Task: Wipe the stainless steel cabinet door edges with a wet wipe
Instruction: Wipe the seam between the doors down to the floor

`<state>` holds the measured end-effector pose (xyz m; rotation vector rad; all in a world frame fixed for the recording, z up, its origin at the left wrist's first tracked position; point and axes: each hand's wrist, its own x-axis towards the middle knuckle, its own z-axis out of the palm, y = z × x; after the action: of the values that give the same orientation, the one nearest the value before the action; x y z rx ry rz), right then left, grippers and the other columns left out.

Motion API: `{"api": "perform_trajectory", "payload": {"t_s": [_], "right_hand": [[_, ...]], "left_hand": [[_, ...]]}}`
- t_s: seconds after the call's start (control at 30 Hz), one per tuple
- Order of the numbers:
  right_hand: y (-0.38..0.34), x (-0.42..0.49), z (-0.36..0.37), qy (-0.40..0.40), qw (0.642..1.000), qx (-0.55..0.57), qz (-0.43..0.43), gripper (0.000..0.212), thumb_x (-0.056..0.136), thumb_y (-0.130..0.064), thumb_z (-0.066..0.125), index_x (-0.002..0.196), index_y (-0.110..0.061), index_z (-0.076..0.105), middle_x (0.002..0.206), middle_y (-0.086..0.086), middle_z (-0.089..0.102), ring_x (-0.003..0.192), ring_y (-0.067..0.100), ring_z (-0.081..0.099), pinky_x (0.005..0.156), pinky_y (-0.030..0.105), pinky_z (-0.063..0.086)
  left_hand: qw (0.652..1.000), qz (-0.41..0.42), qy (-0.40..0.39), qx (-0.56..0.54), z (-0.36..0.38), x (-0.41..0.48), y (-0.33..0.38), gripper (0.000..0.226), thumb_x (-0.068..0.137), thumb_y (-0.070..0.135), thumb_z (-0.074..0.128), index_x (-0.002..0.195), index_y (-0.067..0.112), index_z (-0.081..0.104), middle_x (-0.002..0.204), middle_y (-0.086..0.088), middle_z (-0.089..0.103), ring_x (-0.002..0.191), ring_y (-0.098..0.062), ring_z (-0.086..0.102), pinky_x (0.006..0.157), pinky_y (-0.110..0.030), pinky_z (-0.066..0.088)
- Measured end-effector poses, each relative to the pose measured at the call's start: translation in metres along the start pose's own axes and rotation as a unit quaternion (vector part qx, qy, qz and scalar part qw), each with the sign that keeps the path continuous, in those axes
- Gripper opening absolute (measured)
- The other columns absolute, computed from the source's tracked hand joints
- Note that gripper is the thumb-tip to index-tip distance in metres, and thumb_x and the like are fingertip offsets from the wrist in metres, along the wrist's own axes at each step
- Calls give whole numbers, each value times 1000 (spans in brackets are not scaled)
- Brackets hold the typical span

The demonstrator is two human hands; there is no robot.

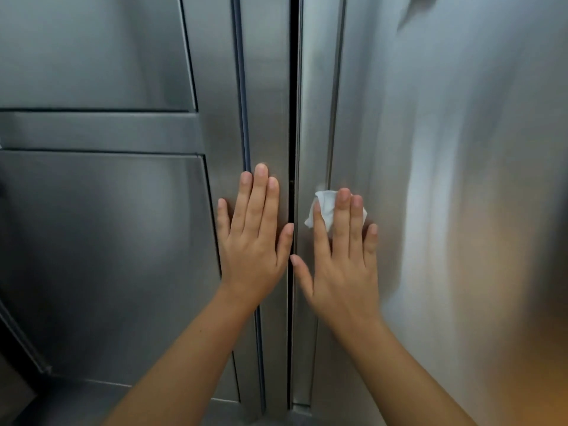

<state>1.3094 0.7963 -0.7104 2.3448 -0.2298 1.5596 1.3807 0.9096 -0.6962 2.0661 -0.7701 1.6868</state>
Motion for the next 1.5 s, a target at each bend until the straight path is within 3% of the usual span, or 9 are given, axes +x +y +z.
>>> {"api": "perform_trajectory", "payload": {"t_s": [0.23, 0.43, 0.57, 0.7, 0.9, 1.0, 1.1, 1.27, 1.5], "right_hand": [[-17, -84, 28, -24, 999, 31, 3, 66, 92, -47, 35, 140, -2, 38, 150, 23, 6, 143, 30, -8, 115, 45, 2], [-31, -152, 43, -89, 995, 47, 13, 64, 93, -45, 35, 143, -6, 26, 153, 14, -24, 142, 26, -16, 114, 46, 0], [-36, -149, 40, -74, 994, 68, 37, 64, 93, -44, 37, 142, -4, 30, 148, 23, 5, 142, 26, -15, 112, 53, 7], [-26, -99, 35, -11, 996, 79, 36, 65, 95, -47, 32, 144, -5, 30, 148, 24, 10, 139, 35, 7, 112, 53, 2], [-28, -113, 39, -37, 995, 81, 38, 68, 94, -51, 31, 144, -4, 32, 148, 21, 4, 141, 33, 3, 111, 54, 3], [-38, -169, 44, -115, 990, 78, 40, 70, 93, -51, 31, 143, -2, 31, 152, 19, -10, 141, 27, -15, 112, 52, 1], [-42, -201, 47, -170, 982, 70, 33, 74, 93, -49, 27, 149, -5, 5, 150, 9, -33, 139, 22, -27, 113, 50, -5], [-44, -169, 38, -132, 979, 130, 85, 66, 93, -46, 29, 147, -9, 21, 151, 15, -6, 140, 18, -19, 108, 57, -3], [-41, -142, 36, -106, 983, 119, 92, 68, 93, -51, 30, 147, -10, 25, 148, 14, -6, 140, 22, -9, 109, 54, -10]], "left_hand": [[998, -34, -18, -48, 7, -57, 7, 53, 96, 30, 34, 143, 8, 21, 148, -1, 16, 142, -10, 2, 113, -49, 7], [986, -91, -99, -94, 3, -132, 16, 57, 94, 29, 41, 143, 11, 19, 151, 3, 7, 141, -8, -7, 111, -51, 3], [975, -110, -173, -90, 2, -170, 21, 67, 94, 35, 35, 146, 26, -7, 148, 22, -29, 140, -5, -17, 112, -49, 1], [972, -108, -188, -92, 2, -176, 22, 76, 93, 36, 32, 141, 37, -26, 145, 24, -34, 139, -5, -21, 112, -48, -1], [973, -112, -179, -89, 2, -178, 21, 65, 92, 34, 36, 145, 25, -1, 148, 23, -27, 140, -5, -16, 111, -49, 0], [973, -92, -201, -63, 1, -194, 15, 73, 92, 35, 36, 146, 32, -13, 148, 21, -29, 140, -6, -17, 110, -52, 1], [973, -78, -211, -59, 0, -205, 12, 77, 91, 35, 35, 144, 34, -21, 149, 19, -30, 140, -7, -19, 110, -52, 2], [974, -84, -202, -60, 1, -204, 13, 73, 89, 35, 39, 147, 26, -5, 150, 18, -27, 141, -7, -15, 109, -53, 5], [972, -81, -208, -67, -1, -201, 11, 78, 84, 32, 55, 144, 23, 6, 149, 21, -26, 140, -4, -16, 110, -51, 4]]}}
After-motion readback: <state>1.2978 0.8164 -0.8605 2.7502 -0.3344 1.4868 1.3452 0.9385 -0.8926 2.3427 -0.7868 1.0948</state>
